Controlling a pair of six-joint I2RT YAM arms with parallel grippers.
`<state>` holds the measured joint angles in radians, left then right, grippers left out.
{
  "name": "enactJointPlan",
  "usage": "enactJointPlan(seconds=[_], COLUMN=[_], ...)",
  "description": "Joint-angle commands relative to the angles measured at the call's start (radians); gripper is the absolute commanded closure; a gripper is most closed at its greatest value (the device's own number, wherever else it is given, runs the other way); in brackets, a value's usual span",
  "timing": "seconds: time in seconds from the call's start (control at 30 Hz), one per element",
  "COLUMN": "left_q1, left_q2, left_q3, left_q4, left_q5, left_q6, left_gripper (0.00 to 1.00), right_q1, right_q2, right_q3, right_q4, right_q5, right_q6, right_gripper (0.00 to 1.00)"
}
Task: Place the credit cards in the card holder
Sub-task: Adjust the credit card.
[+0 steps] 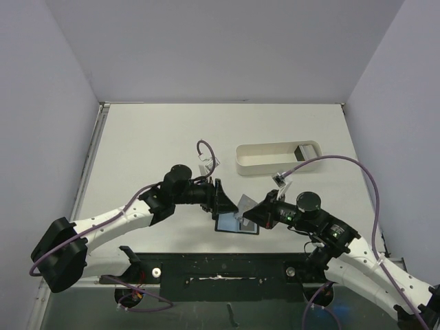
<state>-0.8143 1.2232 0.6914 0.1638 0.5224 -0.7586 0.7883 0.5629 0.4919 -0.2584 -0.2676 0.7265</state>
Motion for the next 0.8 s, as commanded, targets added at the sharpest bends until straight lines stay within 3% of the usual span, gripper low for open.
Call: enactJointPlan(seconds=[0.0,0.1,0.2,0.27,0.43,0.53,0.63,0.77], left_q1=[0.003,0.004,0.004,0.006,0.016,0.020,0.024,0.027], left_q2=[-0.031,-0.031,-0.028,-0.027,-0.024,-0.022,-0.019,-0.006], left_q3=[-0.080,-0.113,-0.122,-0.130,-0.166,-0.193,-0.214,-0.227], left_q4=[0.244,0.334,0.338,0.340,0.364,0.396,0.428,0.467], left_q5=[0.167,0.192,0.189,0.182,0.152,0.138,0.124,0.119], left_q6=[-0.089,-0.138,-0.142,-0.146,-0.175,-0.198,-0.218,-0.240], left_gripper=[0.50,0.59,0.86,0.98,1.00,1.00,1.00,1.00], right_q1=[0.011,0.012,0.012,0.012,0.012,0.012,0.012,0.012], right_q2=[0.019,0.032,0.037,0.031,-0.025,-0.085,-0.131,-0.131], right_q3=[-0.021,-0.032,-0.039,-0.041,-0.055,-0.098,-0.161,-0.200], right_q4=[0.161,0.176,0.178,0.164,0.118,0.145,0.220,0.271], right_q5=[-0.108,-0.106,-0.098,-0.069,0.061,0.123,0.136,0.136], right_q6=[-0.001,0.011,0.022,0.031,0.103,0.188,0.271,0.304], right_gripper=[1.00,1.00,0.99,0.95,0.76,0.71,0.72,0.88])
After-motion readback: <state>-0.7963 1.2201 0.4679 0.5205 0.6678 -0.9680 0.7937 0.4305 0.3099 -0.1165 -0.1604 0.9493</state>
